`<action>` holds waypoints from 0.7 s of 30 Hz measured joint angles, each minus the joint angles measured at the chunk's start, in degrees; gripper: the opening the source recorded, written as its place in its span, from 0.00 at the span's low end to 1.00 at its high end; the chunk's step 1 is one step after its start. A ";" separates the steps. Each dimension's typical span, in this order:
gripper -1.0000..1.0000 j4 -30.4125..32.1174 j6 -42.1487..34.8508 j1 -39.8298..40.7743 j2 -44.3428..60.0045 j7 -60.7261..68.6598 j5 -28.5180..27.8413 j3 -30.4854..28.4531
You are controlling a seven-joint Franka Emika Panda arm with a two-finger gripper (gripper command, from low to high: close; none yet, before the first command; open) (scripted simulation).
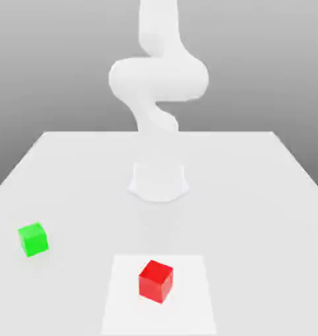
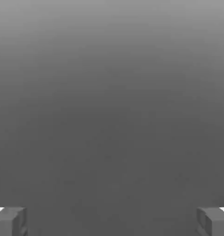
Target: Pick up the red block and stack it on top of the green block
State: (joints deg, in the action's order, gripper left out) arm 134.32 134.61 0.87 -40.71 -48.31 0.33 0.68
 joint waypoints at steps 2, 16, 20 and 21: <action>0.50 2.20 2.47 0.74 4.50 -2.20 0.25 0.63; 0.50 16.55 18.55 4.22 33.69 -17.98 -0.24 3.84; 0.50 20.47 23.20 4.42 42.01 -22.70 -0.88 3.79; 0.50 20.75 24.70 4.35 44.09 -23.42 -1.19 3.64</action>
State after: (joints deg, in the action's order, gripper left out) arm 155.08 159.31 5.22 3.38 -71.73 -0.86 4.32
